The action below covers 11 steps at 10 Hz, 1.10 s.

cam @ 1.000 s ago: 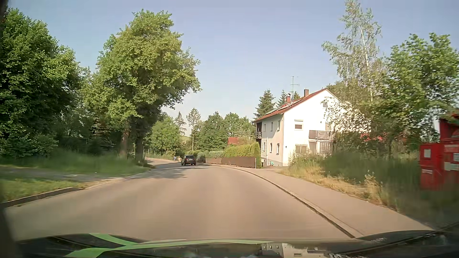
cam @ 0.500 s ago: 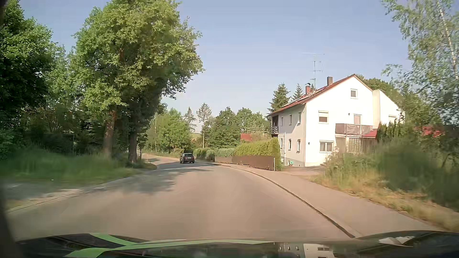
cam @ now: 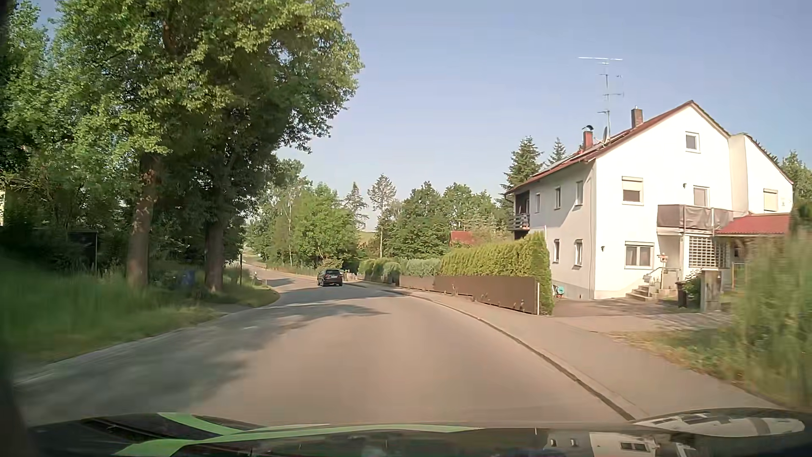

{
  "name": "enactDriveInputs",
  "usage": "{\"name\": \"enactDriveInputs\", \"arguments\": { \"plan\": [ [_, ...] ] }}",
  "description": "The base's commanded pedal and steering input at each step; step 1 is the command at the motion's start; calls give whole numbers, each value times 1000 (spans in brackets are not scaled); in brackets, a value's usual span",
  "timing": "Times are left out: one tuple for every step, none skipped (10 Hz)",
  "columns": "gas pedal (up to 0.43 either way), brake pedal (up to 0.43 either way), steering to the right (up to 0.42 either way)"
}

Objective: Follow the waypoints while adhering to traffic rules and regulations

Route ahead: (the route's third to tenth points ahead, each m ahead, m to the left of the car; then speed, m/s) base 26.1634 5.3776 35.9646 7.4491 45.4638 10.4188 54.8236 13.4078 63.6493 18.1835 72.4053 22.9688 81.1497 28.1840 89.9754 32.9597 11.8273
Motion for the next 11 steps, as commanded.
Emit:
{"name": "enactDriveInputs", "arguments": {
  "plan": [
    [118,0,-42],
    [118,0,-43],
    [87,0,-43],
    [79,0,-43],
    [79,0,-43],
    [79,0,-43],
    [87,0,-43],
    [87,0,-43],
    [98,0,-42],
    [110,0,-42],
    [110,0,-43]
  ]
}}
